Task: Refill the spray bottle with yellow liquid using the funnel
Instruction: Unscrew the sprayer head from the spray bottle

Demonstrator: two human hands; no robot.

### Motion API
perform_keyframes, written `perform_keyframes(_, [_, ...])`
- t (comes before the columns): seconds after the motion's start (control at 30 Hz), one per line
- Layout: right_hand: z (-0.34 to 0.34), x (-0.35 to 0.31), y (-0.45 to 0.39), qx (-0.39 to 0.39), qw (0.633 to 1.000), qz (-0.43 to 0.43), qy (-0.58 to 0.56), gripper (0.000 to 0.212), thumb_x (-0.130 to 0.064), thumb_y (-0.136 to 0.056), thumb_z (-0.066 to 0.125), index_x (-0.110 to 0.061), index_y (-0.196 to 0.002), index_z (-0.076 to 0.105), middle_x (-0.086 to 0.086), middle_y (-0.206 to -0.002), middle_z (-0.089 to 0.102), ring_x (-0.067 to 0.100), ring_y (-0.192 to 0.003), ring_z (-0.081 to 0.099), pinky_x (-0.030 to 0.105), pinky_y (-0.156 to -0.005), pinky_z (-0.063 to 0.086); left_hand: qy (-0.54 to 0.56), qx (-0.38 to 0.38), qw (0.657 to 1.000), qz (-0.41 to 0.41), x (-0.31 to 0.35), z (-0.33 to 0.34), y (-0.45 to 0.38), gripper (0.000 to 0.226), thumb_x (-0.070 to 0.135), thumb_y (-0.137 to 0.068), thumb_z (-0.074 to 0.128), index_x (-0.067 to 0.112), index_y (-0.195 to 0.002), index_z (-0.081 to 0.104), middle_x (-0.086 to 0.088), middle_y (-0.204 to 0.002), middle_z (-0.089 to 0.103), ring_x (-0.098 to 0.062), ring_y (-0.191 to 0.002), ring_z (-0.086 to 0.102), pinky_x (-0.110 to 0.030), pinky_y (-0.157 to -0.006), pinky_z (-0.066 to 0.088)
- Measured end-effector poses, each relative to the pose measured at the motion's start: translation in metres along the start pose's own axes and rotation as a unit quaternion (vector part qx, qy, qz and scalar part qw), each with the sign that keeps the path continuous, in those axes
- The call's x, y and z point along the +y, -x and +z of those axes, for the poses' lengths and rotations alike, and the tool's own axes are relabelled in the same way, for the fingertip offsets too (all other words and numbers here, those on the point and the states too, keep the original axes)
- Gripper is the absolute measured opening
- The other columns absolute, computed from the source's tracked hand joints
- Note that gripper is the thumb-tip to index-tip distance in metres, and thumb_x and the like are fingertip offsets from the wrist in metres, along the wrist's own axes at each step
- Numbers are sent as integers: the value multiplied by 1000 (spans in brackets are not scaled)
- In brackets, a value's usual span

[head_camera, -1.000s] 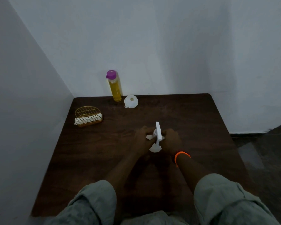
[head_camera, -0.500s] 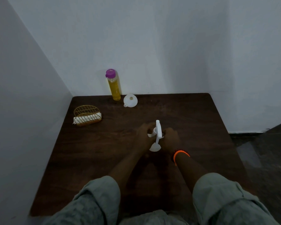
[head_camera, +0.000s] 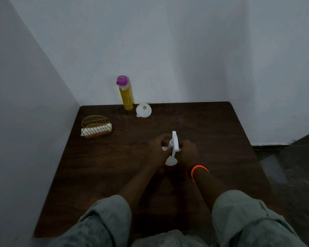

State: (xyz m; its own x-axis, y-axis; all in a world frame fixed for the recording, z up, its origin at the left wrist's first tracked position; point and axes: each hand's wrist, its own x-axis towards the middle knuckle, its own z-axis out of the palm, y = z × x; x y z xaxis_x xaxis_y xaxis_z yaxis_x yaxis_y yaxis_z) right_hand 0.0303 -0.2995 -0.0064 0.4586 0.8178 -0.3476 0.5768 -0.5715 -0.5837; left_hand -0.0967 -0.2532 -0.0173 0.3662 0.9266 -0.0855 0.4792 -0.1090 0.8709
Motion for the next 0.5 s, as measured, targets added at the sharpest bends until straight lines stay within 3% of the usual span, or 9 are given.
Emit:
perform_keyframes(0.07, [-2, -1, 3, 5, 1000, 0, 1, 30, -13, -84, 74, -7, -112, 67, 11, -111, 70, 26, -103, 68, 34, -81, 56, -9, 3, 1000, 10, -3, 5, -4, 31, 27, -83, 76, 15, -112, 71, 0, -107, 69, -11, -97, 64, -28, -86, 52])
perform_keyframes(0.17, [-2, -3, 5, 8, 1000, 11, -7, 30, -14, -85, 73, -7, -114, 66, 10, -112, 69, 26, -103, 68, 34, -78, 56, -33, -6, 998, 56, -6, -2, -4, 17, 23, -79, 80, 13, -91, 75, 7, -86, 64, 0, -77, 57, -22, -68, 44])
perform_keyframes(0.3, [-1, -4, 8, 8, 1000, -4, -11, 25, -15, -87, 71, -6, -111, 69, 9, -108, 71, 24, -100, 69, 33, -80, 57, -51, -45, 995, 78, -6, -12, -6, 24, 16, -80, 79, 10, -102, 75, -4, -99, 68, -14, -89, 64, -27, -78, 51])
perform_keyframes(0.5, [-2, -6, 10, 7, 1000, 6, -16, 26, -18, -84, 75, -4, -105, 70, 12, -104, 72, 28, -98, 69, 38, -79, 58, -31, -14, 996, 87, 4, -14, -7, 26, 16, -78, 80, 10, -102, 73, 2, -94, 66, -8, -83, 61, -18, -71, 47])
